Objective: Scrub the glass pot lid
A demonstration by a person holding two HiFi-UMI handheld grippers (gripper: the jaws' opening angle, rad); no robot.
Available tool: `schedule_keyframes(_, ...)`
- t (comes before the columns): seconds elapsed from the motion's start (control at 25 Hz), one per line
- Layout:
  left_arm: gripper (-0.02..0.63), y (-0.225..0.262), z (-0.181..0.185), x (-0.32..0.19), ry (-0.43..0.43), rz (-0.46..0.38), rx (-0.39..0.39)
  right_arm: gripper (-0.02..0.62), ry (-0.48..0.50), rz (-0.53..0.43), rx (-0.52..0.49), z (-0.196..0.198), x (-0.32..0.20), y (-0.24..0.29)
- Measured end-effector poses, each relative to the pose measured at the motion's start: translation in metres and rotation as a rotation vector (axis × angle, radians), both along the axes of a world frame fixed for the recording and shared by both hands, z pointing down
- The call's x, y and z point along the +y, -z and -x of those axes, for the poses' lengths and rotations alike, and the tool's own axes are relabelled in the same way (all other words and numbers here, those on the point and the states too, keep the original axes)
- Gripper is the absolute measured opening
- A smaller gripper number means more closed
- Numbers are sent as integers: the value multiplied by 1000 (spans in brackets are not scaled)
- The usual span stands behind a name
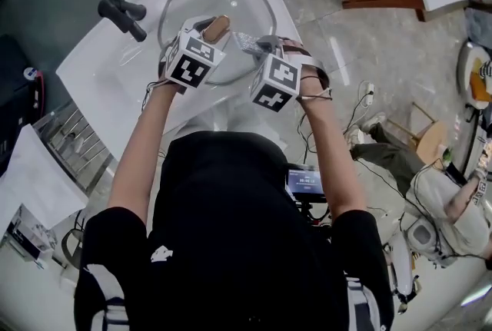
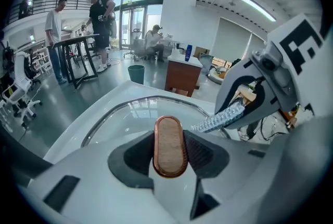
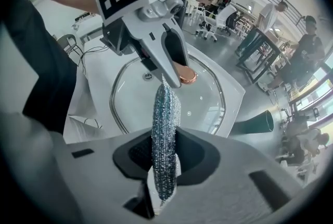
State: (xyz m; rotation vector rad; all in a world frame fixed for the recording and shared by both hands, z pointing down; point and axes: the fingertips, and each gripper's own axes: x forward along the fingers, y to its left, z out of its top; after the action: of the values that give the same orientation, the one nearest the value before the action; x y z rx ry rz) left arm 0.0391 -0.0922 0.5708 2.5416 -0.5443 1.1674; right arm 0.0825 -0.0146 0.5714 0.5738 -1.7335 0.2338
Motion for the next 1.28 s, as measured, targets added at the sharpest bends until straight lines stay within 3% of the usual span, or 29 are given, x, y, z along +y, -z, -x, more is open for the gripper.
schedule_keyframes(0.2,169,6,3,4,-9,2,12,71,-27,-23,11,-1,1,2)
schedule_keyframes(0.72,167,80,29,16,-34,-119,84,72,-207,-214,-70,-1,-11,69)
schedule_keyframes(0.96,75,137,43,10,-1,-190,166,71,-327,-358,-211,14,-33,135)
schedule_keyframes(1.28,29,214,51,1,55,-303,262,71,-405,-567,-346,20,-55,226)
